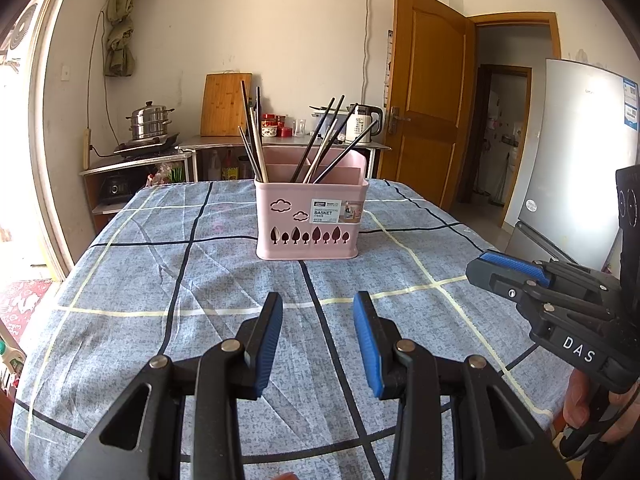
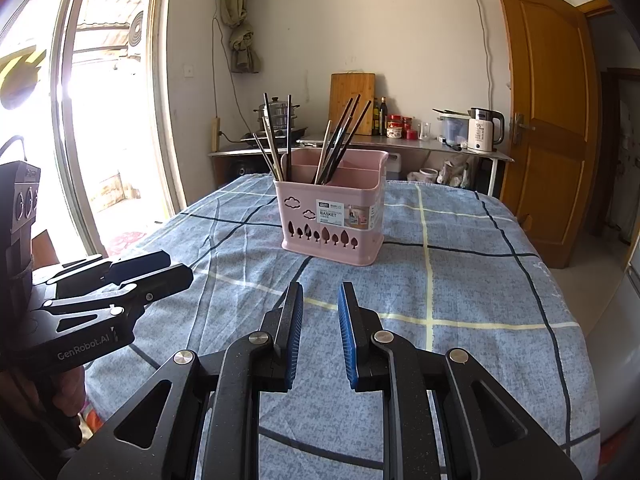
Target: Organize utensils
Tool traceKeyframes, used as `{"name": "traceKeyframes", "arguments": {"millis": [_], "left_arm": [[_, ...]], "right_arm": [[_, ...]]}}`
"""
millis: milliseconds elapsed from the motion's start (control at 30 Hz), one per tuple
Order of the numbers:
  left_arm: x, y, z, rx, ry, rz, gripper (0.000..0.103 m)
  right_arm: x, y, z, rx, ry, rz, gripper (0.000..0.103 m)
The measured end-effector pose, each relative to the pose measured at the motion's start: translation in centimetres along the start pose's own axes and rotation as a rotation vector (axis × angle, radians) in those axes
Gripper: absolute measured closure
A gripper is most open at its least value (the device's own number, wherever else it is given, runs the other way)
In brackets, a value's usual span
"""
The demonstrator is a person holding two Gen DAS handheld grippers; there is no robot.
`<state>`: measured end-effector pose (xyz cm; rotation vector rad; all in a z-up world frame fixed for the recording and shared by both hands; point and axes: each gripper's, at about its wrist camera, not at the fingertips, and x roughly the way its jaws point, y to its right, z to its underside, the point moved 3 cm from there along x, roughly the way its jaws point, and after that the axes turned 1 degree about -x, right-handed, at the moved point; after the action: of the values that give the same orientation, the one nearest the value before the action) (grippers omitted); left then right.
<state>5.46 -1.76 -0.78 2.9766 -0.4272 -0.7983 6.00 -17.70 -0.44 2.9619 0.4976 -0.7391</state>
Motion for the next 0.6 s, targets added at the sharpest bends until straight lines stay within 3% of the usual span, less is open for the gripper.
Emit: {"name": "traceKeyframes", "arguments": {"millis": [600], "left_arm": [[-0.22, 0.21, 0.12, 0.003, 0.007, -0.014, 0.065]], "right_arm": [[-0.13, -0.01, 0.10, -0.002, -0.005, 0.005, 0.084]]}}
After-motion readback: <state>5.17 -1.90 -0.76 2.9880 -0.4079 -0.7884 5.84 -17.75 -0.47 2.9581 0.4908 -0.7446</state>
